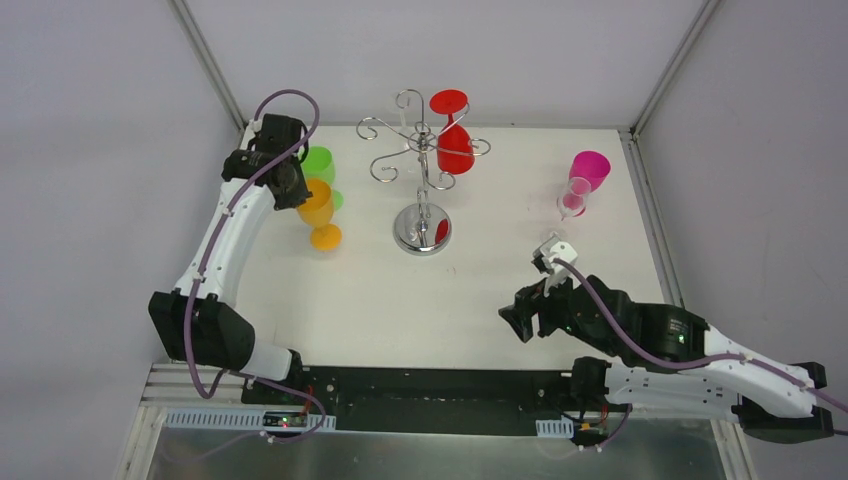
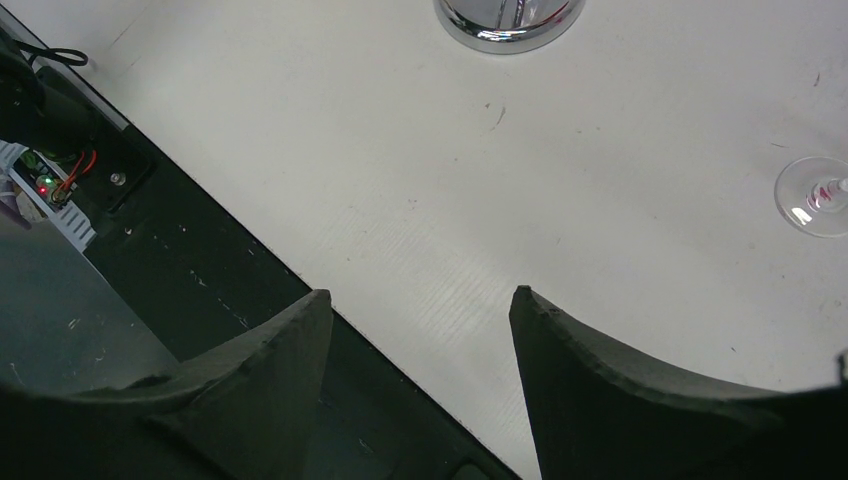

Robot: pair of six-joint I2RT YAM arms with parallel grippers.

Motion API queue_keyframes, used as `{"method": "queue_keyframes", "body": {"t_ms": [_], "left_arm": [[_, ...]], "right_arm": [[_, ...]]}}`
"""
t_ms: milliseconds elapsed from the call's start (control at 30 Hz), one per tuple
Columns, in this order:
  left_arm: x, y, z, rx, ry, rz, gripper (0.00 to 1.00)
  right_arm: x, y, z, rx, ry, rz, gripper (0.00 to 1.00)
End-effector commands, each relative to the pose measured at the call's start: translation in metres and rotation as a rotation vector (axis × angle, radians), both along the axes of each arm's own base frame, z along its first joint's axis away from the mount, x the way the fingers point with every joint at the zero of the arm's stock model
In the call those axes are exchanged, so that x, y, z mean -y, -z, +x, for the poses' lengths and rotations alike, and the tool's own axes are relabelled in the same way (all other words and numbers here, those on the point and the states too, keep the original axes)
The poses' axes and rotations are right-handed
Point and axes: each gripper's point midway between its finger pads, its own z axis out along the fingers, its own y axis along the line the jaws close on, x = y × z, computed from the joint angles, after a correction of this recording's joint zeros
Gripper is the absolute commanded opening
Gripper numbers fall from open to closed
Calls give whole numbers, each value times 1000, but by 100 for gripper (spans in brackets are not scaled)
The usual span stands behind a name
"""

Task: Take the wine glass off the wine glass rack
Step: Place the wine glass at the center of the board.

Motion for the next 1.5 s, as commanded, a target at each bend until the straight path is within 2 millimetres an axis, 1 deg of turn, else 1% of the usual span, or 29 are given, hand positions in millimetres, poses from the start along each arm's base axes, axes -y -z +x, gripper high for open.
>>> {"method": "queue_keyframes", "body": {"t_ms": [0,100,267,567,900,967,1100,1200,1267,1400,1467], "left_arm": [[-12,4,14,10,-5,30,0],[-16,10,20,8,-10,39,0],[-15,21,29,23,-16,26,0],[-18,47,34,-2,-36,29,0],[-17,59,40,6,-41,10,0],[-16,60,39,11,-41,7,9],[-16,63,37,21,-34,2,24],[-15,65,34,18,-20,3,28],[-15,63,34,21,-12,4,33],[-15,50,31,54,-5,3,41],[-14,41,28,74,0,-1,43]], "right_arm": [[-3,-3,-1,-7,-3,34,69],[-5,-2,-3,-15,-11,34,69],[-7,1,-2,-13,-11,34,69],[-8,2,-3,-21,-16,28,69],[-8,6,-3,-25,-18,15,69],[-8,5,-3,-24,-16,16,70],[-9,6,-3,-23,-16,14,70],[-9,5,-2,-22,-13,13,70],[-10,5,-1,-21,-13,11,70],[-12,-3,0,-11,-12,17,71],[-12,-8,2,-2,-5,19,71]]}}
